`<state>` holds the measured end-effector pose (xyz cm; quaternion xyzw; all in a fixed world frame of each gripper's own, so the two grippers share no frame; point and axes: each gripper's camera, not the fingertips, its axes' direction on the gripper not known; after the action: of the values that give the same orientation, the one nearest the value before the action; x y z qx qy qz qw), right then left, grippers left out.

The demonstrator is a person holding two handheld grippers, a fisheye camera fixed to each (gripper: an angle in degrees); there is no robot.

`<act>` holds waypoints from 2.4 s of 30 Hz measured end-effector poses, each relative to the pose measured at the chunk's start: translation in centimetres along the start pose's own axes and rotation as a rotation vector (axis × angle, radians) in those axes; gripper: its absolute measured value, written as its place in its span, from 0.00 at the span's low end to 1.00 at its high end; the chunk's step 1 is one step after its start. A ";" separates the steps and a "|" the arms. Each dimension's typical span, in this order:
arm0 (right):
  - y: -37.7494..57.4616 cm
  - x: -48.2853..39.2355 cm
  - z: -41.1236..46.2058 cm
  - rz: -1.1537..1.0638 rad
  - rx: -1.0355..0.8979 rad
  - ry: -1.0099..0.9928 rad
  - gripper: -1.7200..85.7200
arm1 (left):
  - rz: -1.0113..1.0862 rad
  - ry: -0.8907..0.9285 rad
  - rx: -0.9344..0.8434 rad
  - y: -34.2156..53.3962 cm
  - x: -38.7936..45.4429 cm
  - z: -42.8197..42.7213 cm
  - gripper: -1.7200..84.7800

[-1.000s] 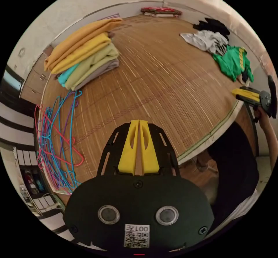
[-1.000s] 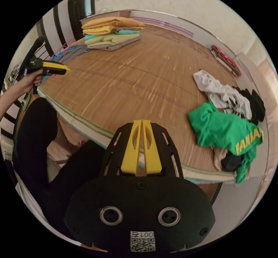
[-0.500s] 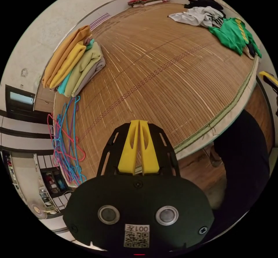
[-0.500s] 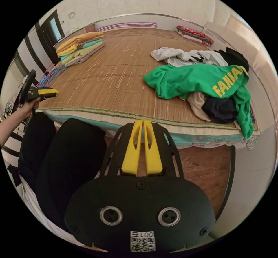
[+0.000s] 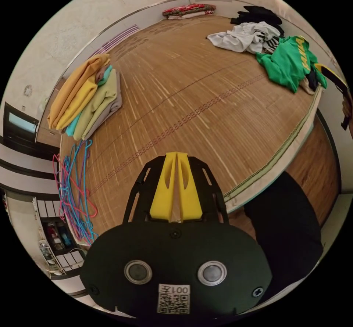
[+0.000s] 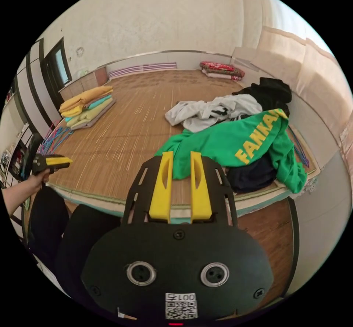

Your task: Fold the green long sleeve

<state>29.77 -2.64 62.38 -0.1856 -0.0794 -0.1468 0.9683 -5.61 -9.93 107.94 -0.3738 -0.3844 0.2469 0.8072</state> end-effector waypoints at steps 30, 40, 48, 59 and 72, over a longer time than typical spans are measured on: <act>-7.5 -10.1 0.8 -0.302 0.062 -0.104 0.03 | 0.037 0.311 0.268 10.7 -0.9 2.7 0.04; -8.9 -24.1 -4.1 -0.522 0.111 -0.566 0.03 | -0.131 0.316 0.496 20.7 -6.7 2.0 0.17; -8.9 -33.4 -5.4 -0.682 0.033 -0.755 0.03 | -0.420 0.419 0.511 30.1 -14.0 4.9 0.06; -7.8 -25.7 -6.5 -0.416 0.026 -0.564 0.06 | -0.371 0.427 0.407 37.9 -13.6 10.2 0.02; 0.2 -17.4 -1.5 -0.244 -0.339 -0.286 0.15 | -0.268 0.263 0.427 43.9 -11.1 7.8 0.01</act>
<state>13.57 1.42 57.35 -0.3533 -0.2116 -0.2462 0.8774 -23.24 11.96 71.62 -0.1701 -0.2615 0.1625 0.9361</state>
